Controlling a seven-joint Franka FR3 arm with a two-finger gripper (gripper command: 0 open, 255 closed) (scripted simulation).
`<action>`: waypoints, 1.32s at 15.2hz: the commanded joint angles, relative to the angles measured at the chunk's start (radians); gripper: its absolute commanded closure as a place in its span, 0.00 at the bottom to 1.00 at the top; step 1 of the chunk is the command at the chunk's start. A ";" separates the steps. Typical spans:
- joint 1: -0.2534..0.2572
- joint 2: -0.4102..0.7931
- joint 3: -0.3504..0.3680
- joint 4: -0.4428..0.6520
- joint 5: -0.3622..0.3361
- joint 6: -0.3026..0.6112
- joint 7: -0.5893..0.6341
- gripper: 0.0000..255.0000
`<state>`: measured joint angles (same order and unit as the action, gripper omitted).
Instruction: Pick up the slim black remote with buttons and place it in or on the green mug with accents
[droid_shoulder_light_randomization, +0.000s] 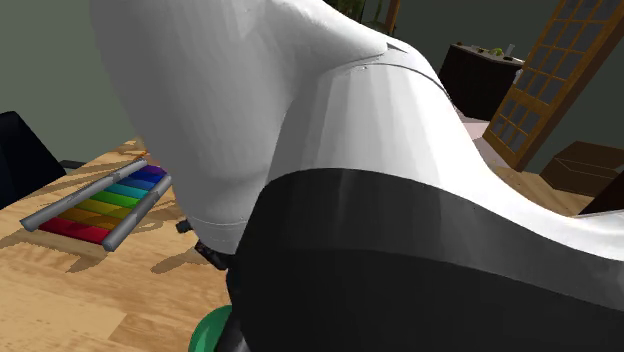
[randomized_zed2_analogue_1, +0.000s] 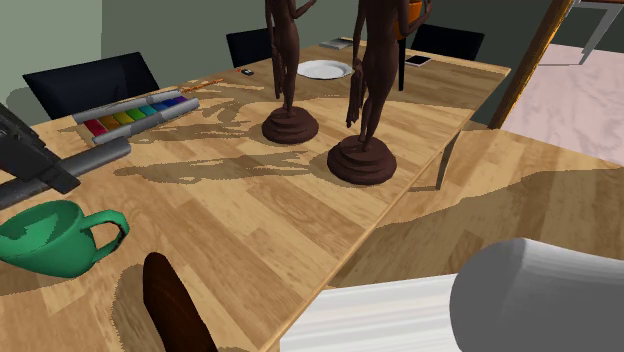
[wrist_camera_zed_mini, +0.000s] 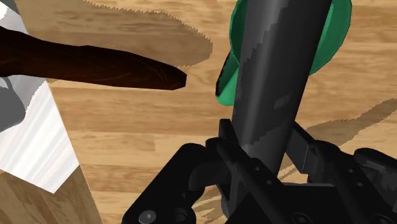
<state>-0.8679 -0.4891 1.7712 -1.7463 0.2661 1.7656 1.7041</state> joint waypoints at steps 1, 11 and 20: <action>-0.110 -0.065 0.096 0.110 0.051 -0.044 0.005 1.00; -0.115 -0.105 0.131 0.016 0.094 0.068 -0.006 1.00; -0.116 -0.109 0.135 0.009 0.098 0.077 -0.007 1.00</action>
<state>-0.9835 -0.5960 1.9042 -1.7349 0.3632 1.8419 1.6971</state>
